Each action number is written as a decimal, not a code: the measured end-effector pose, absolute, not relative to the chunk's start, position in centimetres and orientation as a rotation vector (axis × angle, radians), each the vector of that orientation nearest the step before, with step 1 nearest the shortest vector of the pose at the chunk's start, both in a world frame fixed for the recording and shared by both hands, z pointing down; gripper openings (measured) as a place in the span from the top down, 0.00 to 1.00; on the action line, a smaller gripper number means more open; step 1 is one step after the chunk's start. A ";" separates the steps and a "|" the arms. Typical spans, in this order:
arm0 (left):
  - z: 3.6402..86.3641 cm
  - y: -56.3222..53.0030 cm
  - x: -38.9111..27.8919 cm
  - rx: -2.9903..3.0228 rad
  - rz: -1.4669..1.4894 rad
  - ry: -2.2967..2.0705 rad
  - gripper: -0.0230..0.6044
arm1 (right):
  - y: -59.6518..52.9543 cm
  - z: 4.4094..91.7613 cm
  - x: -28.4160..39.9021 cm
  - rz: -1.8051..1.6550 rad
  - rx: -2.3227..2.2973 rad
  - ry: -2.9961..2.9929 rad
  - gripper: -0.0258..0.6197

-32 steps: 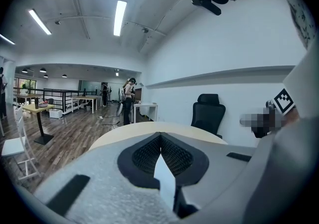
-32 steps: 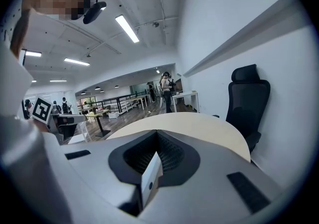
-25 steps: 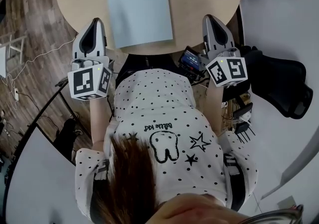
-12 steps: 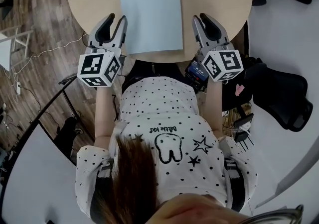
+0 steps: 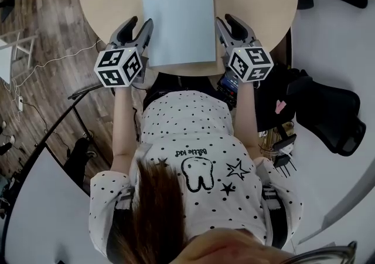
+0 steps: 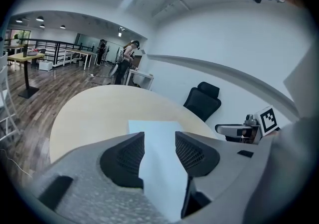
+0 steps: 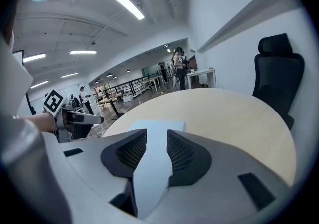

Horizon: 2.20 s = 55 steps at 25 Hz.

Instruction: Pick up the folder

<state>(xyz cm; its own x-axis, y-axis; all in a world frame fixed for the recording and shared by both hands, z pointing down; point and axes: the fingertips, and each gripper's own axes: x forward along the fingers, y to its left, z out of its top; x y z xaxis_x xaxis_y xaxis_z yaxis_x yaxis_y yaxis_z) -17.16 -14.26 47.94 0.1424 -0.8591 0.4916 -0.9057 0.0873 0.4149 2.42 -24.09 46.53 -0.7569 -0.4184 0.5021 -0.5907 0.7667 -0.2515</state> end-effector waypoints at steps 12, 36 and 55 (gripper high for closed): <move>53.7 -14.9 -16.3 1.662 0.132 -1.515 0.55 | -24.9 53.5 3.2 0.667 0.738 -2.367 0.71; 59.4 -15.4 -16.2 1.519 0.083 -1.352 0.55 | -25.8 57.6 2.5 0.986 0.698 -2.282 0.66; 59.5 -15.3 -15.5 1.525 0.125 -1.329 0.50 | -24.4 58.2 1.8 1.099 0.651 -2.236 0.59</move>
